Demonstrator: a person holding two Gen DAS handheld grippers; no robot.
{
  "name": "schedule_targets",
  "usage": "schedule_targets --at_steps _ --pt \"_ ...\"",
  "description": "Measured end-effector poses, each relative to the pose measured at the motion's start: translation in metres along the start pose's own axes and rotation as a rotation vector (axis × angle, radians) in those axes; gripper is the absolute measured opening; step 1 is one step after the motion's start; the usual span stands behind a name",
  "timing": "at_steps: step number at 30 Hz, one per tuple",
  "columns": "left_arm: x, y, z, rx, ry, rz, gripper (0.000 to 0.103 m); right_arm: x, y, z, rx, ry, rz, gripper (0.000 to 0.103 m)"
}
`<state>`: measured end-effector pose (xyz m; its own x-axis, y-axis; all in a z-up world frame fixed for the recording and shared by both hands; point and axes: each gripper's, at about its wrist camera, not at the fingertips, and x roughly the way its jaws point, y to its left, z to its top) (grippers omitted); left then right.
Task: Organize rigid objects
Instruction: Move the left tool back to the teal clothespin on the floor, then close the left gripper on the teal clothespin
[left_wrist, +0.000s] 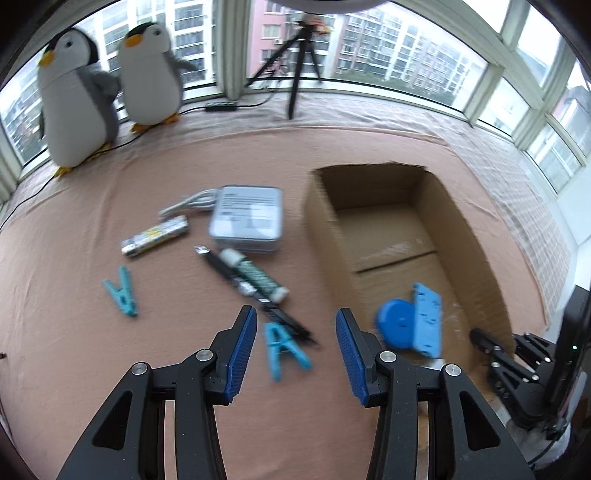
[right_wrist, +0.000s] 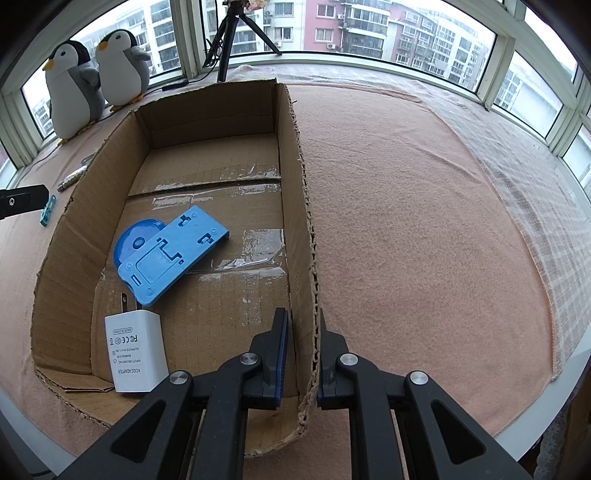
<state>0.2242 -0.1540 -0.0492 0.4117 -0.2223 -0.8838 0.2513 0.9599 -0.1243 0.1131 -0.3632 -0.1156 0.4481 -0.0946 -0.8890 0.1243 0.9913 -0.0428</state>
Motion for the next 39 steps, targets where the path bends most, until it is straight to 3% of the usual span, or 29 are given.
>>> schedule_targets --at_steps 8,14,18,32,39 --pt "0.013 0.115 0.000 -0.207 0.038 0.087 0.048 0.002 0.002 0.000 -0.002 0.001 -0.011 0.012" --pt "0.025 0.168 0.000 -0.301 0.050 0.136 0.048 0.003 0.003 -0.001 -0.003 0.000 -0.017 0.012" --pt "0.035 0.180 0.003 -0.343 0.066 0.110 0.048 0.003 0.003 -0.001 -0.001 0.000 -0.020 0.012" --pt "0.064 0.180 0.014 -0.364 0.090 0.131 0.047 0.003 0.004 -0.001 -0.001 0.000 -0.020 0.012" --pt "0.065 0.180 0.013 -0.340 0.083 0.147 0.027 0.003 0.004 -0.001 -0.001 -0.001 -0.020 0.012"
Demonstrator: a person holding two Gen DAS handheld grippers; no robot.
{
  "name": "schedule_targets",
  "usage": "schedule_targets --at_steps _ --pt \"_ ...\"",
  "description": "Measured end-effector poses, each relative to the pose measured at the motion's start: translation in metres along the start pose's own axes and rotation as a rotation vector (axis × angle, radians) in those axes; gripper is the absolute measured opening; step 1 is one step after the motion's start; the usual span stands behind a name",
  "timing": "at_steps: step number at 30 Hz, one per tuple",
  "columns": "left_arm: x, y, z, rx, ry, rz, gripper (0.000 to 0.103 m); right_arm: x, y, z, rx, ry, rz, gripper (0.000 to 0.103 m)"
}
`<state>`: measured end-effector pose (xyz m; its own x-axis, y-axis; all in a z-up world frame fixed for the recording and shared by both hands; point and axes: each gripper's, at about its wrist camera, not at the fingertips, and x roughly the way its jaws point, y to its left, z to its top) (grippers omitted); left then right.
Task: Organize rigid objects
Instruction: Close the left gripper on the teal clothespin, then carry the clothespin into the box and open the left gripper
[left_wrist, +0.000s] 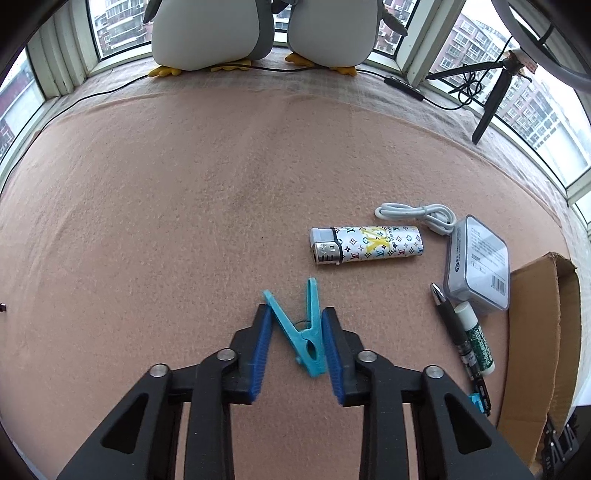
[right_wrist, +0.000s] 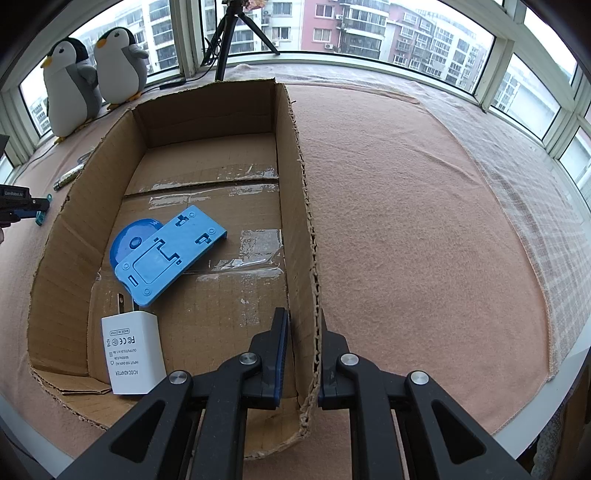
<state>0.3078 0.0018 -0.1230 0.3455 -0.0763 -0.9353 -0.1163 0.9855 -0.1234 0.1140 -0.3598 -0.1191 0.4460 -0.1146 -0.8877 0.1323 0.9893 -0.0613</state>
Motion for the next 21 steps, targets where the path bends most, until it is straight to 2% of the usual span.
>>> schedule_targets --at_steps 7,12,21 --pt "-0.006 0.000 -0.004 0.018 -0.007 -0.007 0.027 0.000 0.000 0.000 0.000 0.000 0.000 0.012" --pt "-0.026 -0.014 -0.010 0.060 -0.037 -0.035 0.027 0.000 0.000 0.000 0.000 0.000 0.000 0.012" --pt "-0.070 -0.088 -0.035 0.217 -0.097 -0.155 0.027 0.000 0.001 0.001 0.002 -0.002 0.000 0.012"
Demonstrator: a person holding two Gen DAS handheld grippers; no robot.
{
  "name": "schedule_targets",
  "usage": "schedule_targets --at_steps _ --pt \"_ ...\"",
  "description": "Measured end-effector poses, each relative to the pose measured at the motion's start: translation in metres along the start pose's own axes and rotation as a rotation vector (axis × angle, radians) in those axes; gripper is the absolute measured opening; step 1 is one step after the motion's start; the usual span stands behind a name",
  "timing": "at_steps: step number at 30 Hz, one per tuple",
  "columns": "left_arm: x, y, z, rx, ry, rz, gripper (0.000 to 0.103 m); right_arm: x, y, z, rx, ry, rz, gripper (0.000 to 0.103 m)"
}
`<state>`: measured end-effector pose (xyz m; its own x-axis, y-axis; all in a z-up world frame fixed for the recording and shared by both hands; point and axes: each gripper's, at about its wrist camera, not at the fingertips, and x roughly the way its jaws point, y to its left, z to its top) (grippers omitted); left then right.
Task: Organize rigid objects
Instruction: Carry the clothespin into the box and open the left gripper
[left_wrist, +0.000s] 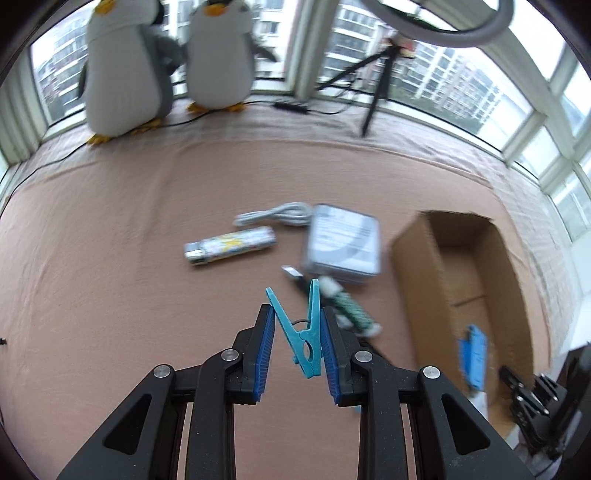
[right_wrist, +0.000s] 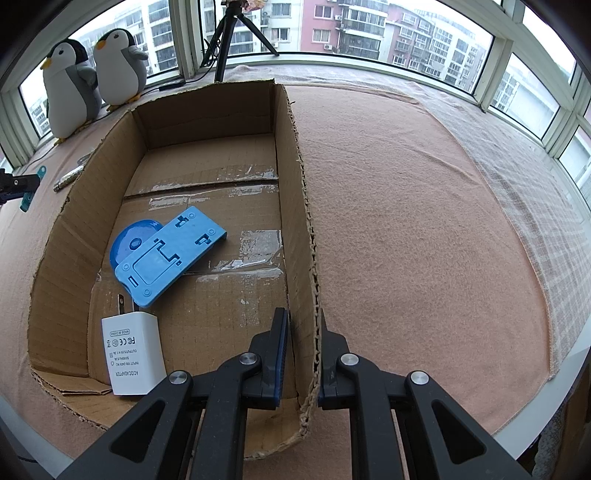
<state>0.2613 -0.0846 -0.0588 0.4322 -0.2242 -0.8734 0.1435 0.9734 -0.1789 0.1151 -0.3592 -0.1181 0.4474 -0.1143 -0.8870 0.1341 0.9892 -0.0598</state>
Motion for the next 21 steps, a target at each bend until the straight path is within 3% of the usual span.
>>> schedule_targets --at_steps 11,21 --pt "-0.017 -0.123 -0.024 0.190 -0.009 -0.151 0.027 0.000 0.000 0.000 0.000 0.000 0.000 0.012" --pt "-0.001 -0.179 -0.049 0.260 0.046 -0.187 0.027 -0.001 0.000 0.001 0.002 -0.002 0.001 0.012"
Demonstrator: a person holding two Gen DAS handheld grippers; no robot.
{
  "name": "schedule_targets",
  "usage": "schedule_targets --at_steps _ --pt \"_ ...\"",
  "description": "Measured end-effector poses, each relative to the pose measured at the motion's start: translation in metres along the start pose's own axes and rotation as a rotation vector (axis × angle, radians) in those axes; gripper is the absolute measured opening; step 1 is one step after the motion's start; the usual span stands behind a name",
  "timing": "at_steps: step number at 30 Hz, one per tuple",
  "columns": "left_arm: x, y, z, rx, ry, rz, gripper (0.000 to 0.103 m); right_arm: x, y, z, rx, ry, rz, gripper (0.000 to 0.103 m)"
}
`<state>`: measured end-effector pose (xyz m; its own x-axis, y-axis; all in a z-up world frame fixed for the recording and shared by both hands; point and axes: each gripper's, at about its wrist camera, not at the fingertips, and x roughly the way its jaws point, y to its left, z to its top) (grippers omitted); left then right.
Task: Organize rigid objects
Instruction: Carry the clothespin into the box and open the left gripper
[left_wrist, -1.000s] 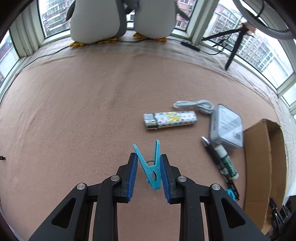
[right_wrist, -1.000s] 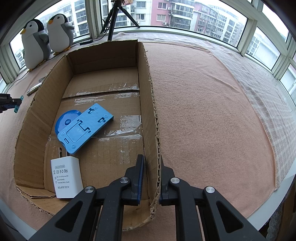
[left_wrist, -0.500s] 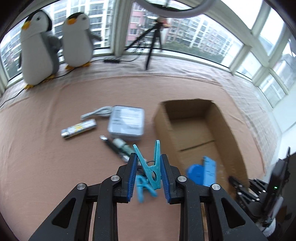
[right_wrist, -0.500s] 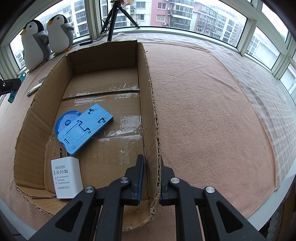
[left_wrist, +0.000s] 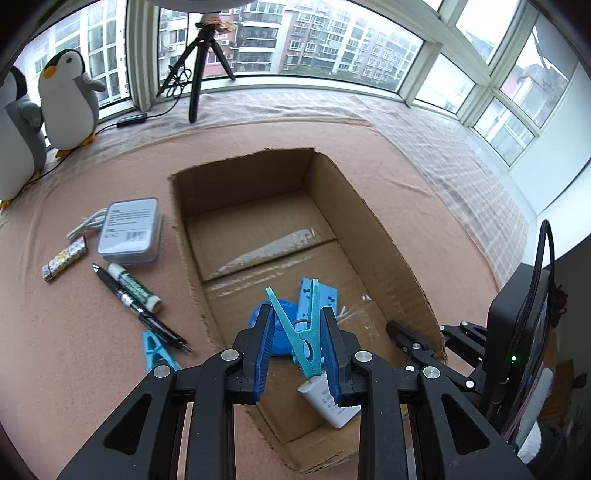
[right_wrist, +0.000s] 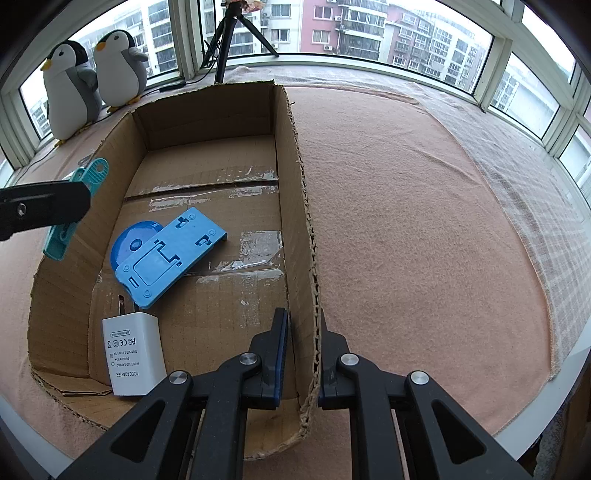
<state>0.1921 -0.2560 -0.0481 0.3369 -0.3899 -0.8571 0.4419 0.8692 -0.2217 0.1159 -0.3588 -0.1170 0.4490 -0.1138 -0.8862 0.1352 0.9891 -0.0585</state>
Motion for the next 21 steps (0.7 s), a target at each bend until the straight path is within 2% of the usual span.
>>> schedule_targets --at_steps 12,14,15,16,21 --pt "0.024 -0.015 -0.012 0.049 0.063 -0.008 0.027 0.000 0.000 0.000 0.001 -0.001 0.000 0.012" --pt "0.025 -0.015 -0.013 0.047 0.071 -0.015 0.032 0.000 0.000 0.000 0.000 -0.001 -0.001 0.012" --pt "0.025 -0.014 -0.013 0.046 0.074 -0.019 0.041 0.000 0.000 0.000 0.000 -0.001 -0.001 0.012" --pt "0.024 -0.014 -0.012 0.047 0.067 -0.016 0.045 -0.001 0.000 0.000 0.000 -0.001 -0.001 0.012" --pt "0.019 -0.012 -0.012 0.052 0.054 -0.013 0.046 -0.001 0.000 0.000 0.001 -0.001 0.000 0.012"
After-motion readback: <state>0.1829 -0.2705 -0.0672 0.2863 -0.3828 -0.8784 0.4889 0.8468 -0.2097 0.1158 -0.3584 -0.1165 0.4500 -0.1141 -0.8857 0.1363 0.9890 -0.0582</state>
